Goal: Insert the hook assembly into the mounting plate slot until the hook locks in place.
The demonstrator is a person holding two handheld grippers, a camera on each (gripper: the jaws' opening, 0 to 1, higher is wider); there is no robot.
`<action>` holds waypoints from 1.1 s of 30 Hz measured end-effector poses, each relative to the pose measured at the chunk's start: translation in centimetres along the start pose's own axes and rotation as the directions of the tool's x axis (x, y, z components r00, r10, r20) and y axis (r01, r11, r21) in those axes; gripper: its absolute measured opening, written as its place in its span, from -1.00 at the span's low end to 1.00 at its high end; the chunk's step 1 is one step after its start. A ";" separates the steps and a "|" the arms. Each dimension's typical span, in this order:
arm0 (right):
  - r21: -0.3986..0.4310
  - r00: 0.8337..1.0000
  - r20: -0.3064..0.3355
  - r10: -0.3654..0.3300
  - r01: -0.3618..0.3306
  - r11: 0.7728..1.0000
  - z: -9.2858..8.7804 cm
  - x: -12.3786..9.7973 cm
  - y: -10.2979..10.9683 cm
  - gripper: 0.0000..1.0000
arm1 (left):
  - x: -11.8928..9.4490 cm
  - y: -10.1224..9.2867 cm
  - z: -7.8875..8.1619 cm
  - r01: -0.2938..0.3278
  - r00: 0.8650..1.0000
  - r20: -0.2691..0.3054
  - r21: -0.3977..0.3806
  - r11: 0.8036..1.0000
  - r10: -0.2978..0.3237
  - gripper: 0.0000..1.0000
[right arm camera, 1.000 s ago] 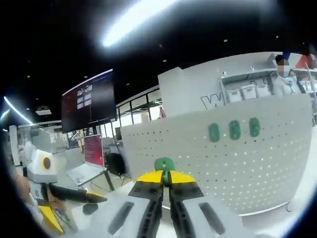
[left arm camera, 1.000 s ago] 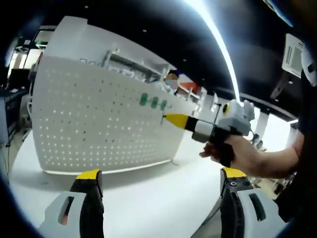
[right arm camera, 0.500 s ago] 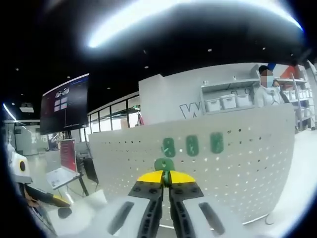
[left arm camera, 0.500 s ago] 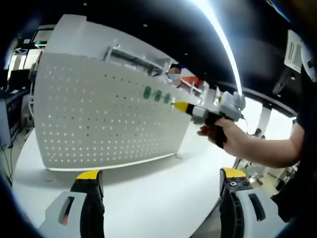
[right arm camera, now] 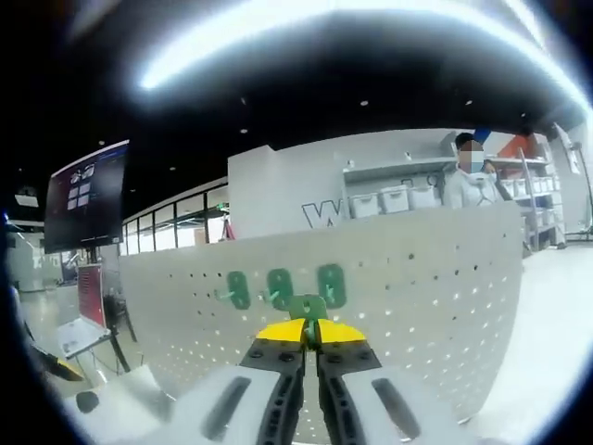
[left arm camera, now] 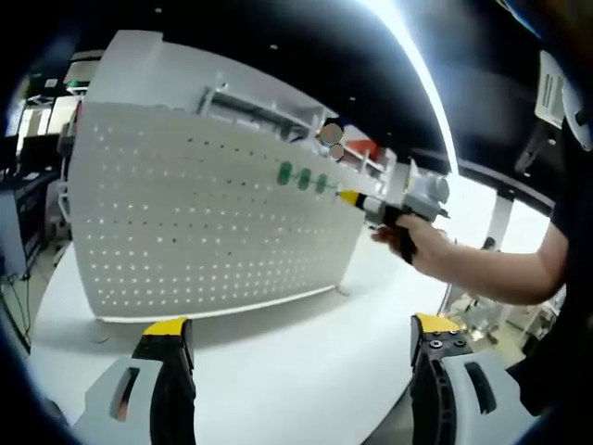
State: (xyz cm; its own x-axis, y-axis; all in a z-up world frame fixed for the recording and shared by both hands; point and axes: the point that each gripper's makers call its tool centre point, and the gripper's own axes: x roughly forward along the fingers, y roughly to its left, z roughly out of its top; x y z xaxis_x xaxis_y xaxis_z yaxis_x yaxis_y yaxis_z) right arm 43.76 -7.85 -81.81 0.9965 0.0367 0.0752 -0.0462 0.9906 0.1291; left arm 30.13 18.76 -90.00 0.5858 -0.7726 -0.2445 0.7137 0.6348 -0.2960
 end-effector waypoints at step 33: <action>-0.018 0.989 0.093 -0.118 0.120 0.993 2.3 3.9 -5.4 -1.00 | -0.2 1.5 -1.0 -0.033 0.999 -0.028 -0.027 0.999 0.032 0.96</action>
State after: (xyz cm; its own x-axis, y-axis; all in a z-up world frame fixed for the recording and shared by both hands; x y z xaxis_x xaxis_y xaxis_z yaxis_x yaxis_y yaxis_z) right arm 47.70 -13.39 -79.96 0.9842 -0.0928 0.1508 0.0750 0.9900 0.1197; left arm 30.71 19.85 -91.38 0.5979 -0.7514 -0.2793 0.6833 0.6599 -0.3125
